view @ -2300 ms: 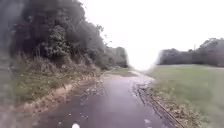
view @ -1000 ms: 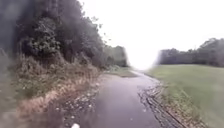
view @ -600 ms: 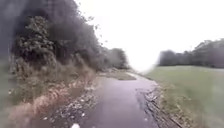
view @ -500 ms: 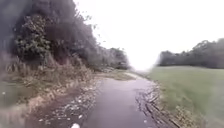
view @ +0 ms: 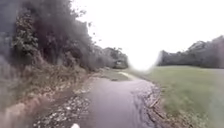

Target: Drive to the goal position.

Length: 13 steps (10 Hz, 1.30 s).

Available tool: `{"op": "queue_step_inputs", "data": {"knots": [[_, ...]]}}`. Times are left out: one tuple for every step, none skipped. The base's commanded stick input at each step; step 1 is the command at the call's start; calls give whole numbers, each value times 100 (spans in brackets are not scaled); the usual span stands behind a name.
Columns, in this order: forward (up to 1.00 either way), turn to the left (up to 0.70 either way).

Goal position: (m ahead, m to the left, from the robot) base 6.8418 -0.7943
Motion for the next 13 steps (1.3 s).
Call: {"op": "queue_step_inputs", "data": {"knots": [[50, -45], [50, -21], [50, 0], [50, 0], [50, -15], [50, -42], [50, -50], [50, -50], [50, -50], [50, -33], [50, -2], [50, 0], [50, 0]]}}
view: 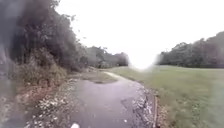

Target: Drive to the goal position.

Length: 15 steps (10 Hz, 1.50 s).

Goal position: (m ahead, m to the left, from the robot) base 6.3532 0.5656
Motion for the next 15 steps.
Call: {"op": "queue_step_inputs", "data": {"knots": [[50, 0], [50, 0], [50, 0], [50, 0], [50, 0], [50, 0], [50, 0], [50, 0], [50, -3], [50, -27], [50, -42], [50, -50], [50, -50], [50, 0], [50, 0]]}}
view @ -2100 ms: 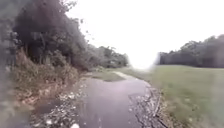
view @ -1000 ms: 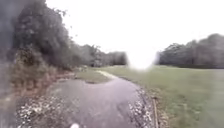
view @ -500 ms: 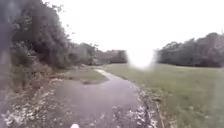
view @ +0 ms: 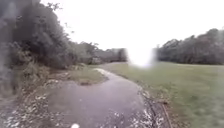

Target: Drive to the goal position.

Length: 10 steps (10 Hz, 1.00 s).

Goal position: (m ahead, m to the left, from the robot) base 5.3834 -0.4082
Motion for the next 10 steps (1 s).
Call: {"op": "queue_step_inputs", "data": {"knots": [[50, 0], [50, 0], [50, 0], [50, 0], [50, -13], [50, -45], [50, -50], [50, -42], [50, -9], [50, 0]]}}
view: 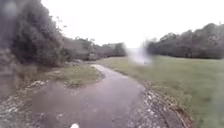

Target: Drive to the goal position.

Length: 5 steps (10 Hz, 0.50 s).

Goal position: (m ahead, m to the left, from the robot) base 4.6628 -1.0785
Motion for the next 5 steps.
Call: {"op": "queue_step_inputs", "data": {"knots": [[50, 0], [50, 0], [50, 0], [50, 0], [50, 0]]}}
